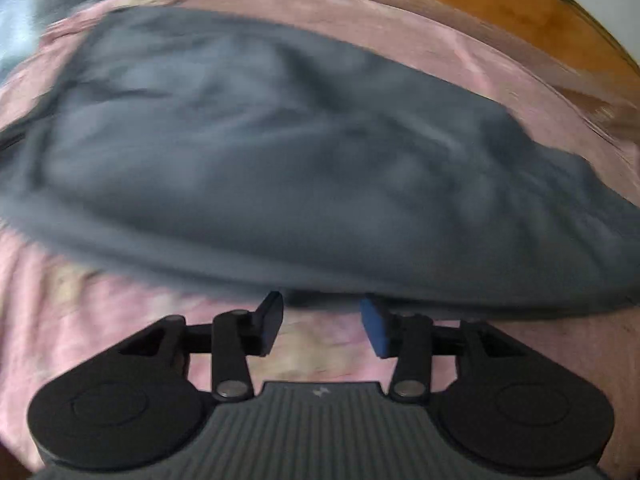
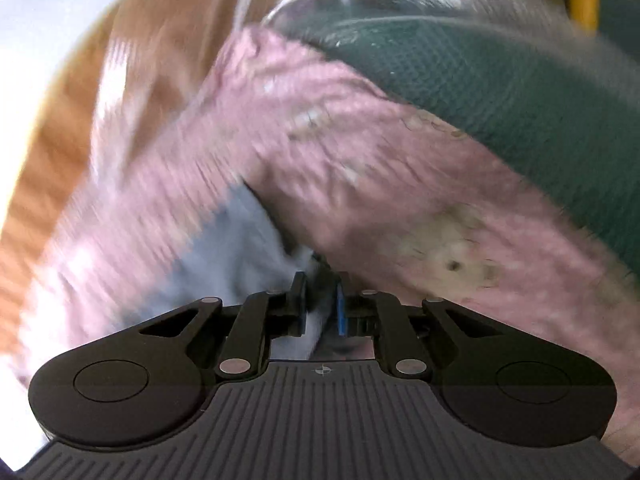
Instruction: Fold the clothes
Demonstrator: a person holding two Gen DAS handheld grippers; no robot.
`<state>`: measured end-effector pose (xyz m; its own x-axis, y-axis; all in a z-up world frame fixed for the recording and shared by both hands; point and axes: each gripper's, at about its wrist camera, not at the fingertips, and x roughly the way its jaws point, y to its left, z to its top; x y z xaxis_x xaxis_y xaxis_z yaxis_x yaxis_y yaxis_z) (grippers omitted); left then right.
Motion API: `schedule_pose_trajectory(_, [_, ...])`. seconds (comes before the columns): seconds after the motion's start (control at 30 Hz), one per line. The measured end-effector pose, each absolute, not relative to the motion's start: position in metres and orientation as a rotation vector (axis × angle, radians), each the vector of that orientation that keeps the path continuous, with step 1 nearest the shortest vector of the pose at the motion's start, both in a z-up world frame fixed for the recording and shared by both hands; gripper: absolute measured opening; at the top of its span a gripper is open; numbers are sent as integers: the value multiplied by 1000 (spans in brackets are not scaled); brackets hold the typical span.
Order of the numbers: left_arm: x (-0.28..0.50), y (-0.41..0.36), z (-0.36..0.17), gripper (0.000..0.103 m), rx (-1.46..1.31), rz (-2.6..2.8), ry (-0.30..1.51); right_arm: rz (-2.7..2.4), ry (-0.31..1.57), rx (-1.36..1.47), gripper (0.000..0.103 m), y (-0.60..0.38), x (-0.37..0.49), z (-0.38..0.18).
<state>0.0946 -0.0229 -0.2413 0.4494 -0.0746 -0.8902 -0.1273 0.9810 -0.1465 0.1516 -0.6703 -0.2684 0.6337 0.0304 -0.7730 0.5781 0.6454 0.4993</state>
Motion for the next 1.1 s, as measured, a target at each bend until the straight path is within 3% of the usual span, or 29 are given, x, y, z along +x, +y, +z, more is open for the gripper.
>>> schedule_pose_trajectory(0.23, [94, -4, -248, 44, -342, 124, 1079, -326, 837, 695, 11, -660, 157, -240])
schedule_pose_trajectory(0.37, [67, 37, -257, 45, -463, 197, 1058, -297, 913, 484, 12, -649, 131, -274])
schedule_pose_trajectory(0.43, [57, 53, -261, 45, -538, 211, 1051, -267, 921, 478, 23, -652, 121, -293])
schedule_pose_trajectory(0.53, [57, 48, -259, 49, -593, 145, 1029, -235, 857, 611, 38, -660, 104, -278])
schedule_pose_trajectory(0.57, [58, 44, -258, 49, -604, 120, 1024, -243, 838, 662, 49, -663, 95, -274])
schedule_pose_trajectory(0.6, [60, 38, -257, 49, -610, 84, 1020, -250, 821, 712, 54, -666, 85, -271])
schedule_pose_trajectory(0.7, [75, -15, -252, 48, -486, -135, 1066, -167, 908, 807, 50, -653, 79, -290])
schedule_pose_trajectory(0.77, [83, -72, -244, 48, -240, -272, 1075, -102, 943, 791, 46, -638, 87, -302])
schedule_pose_trajectory(0.8, [85, -99, -240, 48, -129, -329, 1063, -104, 922, 742, 33, -632, 97, -298])
schedule_pose_trajectory(0.87, [92, -154, -231, 51, 52, -450, 1011, -98, 919, 700, 19, -626, 116, -281])
schedule_pose_trajectory(0.93, [101, -207, -225, 64, 179, -557, 933, -85, 909, 676, 16, -621, 133, -261])
schedule_pose_trajectory(1.1, [119, -342, -246, 66, 467, -767, 774, -49, 941, 713, 12, -623, 153, -247])
